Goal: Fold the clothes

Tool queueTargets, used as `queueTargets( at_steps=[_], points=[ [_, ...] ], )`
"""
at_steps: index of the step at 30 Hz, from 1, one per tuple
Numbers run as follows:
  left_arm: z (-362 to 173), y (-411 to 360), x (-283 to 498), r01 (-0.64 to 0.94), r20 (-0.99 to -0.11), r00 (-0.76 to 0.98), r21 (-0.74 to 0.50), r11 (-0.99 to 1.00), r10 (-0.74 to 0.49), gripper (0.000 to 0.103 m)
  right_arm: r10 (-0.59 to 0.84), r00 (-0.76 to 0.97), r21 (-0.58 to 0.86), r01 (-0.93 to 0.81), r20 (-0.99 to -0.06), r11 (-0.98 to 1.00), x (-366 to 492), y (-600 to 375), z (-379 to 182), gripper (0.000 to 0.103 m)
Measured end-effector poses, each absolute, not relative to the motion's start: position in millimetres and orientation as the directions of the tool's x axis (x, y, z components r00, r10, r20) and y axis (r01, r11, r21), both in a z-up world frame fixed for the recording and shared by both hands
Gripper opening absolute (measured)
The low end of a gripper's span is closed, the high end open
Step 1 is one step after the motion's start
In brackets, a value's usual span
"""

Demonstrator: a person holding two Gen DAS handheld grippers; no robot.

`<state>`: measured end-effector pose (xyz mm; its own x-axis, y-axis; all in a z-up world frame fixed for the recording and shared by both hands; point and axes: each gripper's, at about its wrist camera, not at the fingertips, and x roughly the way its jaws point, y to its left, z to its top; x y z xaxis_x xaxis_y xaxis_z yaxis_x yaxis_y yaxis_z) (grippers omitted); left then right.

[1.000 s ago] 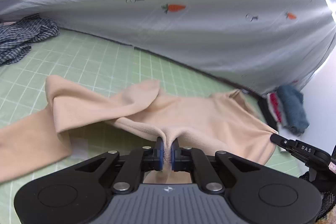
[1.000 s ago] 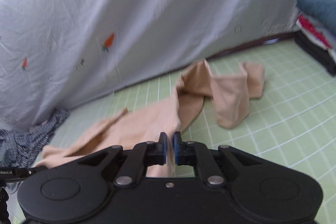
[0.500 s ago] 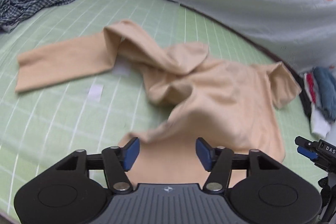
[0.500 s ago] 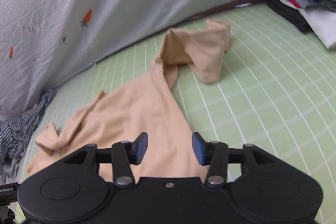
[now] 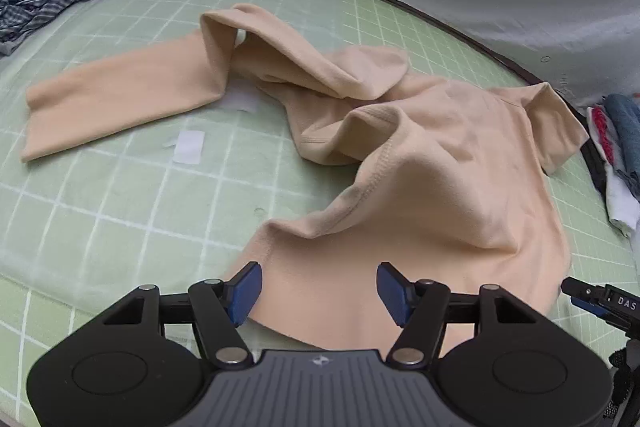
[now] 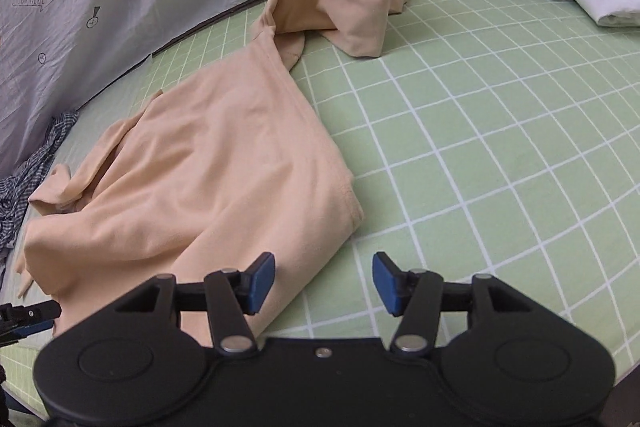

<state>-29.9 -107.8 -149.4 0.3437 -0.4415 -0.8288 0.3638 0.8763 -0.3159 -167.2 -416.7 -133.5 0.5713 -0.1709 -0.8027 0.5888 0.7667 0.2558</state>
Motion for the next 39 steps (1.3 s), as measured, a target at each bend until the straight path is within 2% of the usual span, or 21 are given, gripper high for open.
queueTargets(
  at_steps=[2, 5, 8, 10, 12, 15, 22, 24, 29, 32, 33, 34, 35, 36, 39],
  points=[
    [-146.0, -107.2, -28.7, 0.384, -0.821, 0.358, -0.306, 0.871, -0.446, 0.064, -0.211, 0.574, 0.228, 0.597, -0.791, 0.769, -168.8, -420.0, -130.6, 0.060],
    [-144.6, -103.1, -26.5, 0.391, -0.815, 0.367, -0.303, 0.869, -0.449, 0.064, -0.268, 0.572, 0.205, 0.629, -0.775, 0.750, -175.3, -432.5, -126.6, 0.059],
    [-146.8, -96.8, -24.3, 0.370, -0.813, 0.365, -0.320, 0.872, -0.453, 0.062, -0.317, 0.544, 0.144, 0.643, -0.777, 0.752, -178.9, -440.7, -127.1, 0.046],
    [-149.0, -94.9, -24.9, 0.366, -0.812, 0.359, -0.331, 0.870, -0.460, 0.057, -0.313, 0.529, 0.121, 0.633, -0.789, 0.765, -177.9, -443.8, -131.5, 0.038],
    [-151.2, -94.6, -25.9, 0.365, -0.813, 0.353, -0.336, 0.868, -0.463, 0.048, -0.300, 0.518, 0.095, 0.604, -0.801, 0.791, -173.6, -442.8, -137.9, 0.036],
    [-153.9, -96.5, -26.8, 0.365, -0.816, 0.346, -0.338, 0.868, -0.463, 0.042, -0.273, 0.514, 0.062, 0.544, -0.813, 0.837, -162.2, -434.3, -144.5, 0.033],
    [-160.1, -100.2, -30.9, 0.358, -0.827, 0.332, -0.335, 0.872, -0.454, 0.041, -0.183, 0.606, 0.097, 0.399, -0.774, 0.912, -129.3, -403.2, -131.7, 0.033],
    [-161.3, -100.4, -31.3, 0.357, -0.829, 0.330, -0.333, 0.873, -0.451, 0.041, -0.176, 0.609, 0.066, 0.353, -0.773, 0.933, -116.5, -394.0, -130.7, 0.033],
    [-161.5, -100.9, -30.9, 0.358, -0.830, 0.335, -0.326, 0.875, -0.446, 0.041, -0.188, 0.590, 0.028, 0.338, -0.785, 0.941, -102.2, -391.5, -139.6, 0.034],
    [-161.8, -100.7, -32.2, 0.359, -0.825, 0.344, -0.326, 0.875, -0.448, 0.041, -0.181, 0.596, 0.047, 0.346, -0.782, 0.937, -107.2, -396.0, -142.2, 0.039],
    [-161.9, -100.6, -32.8, 0.358, -0.823, 0.347, -0.327, 0.874, -0.450, 0.041, -0.170, 0.602, 0.061, 0.345, -0.780, 0.937, -109.7, -397.6, -141.9, 0.037],
    [-161.9, -100.2, -33.1, 0.360, -0.821, 0.350, -0.327, 0.874, -0.451, 0.040, -0.157, 0.608, 0.078, 0.342, -0.778, 0.936, -112.4, -399.1, -141.2, 0.025],
    [-162.0, -99.8, -33.4, 0.361, -0.819, 0.352, -0.328, 0.873, -0.453, 0.027, -0.152, 0.621, 0.096, 0.348, -0.769, 0.933, -116.3, -400.9, -138.9, 0.014],
    [-162.5, -98.8, -33.4, 0.362, -0.816, 0.350, -0.335, 0.870, -0.460, 0.000, -0.152, 0.637, 0.116, 0.358, -0.755, 0.926, -120.8, -403.0, -135.6, 0.005],
    [-157.3, -91.8, -36.5, 0.337, -0.805, 0.361, -0.359, 0.871, -0.471, 0.000, -0.153, 0.695, 0.217, 0.413, -0.702, 0.884, -139.5, -413.5, -115.9, 0.005]
  ],
)
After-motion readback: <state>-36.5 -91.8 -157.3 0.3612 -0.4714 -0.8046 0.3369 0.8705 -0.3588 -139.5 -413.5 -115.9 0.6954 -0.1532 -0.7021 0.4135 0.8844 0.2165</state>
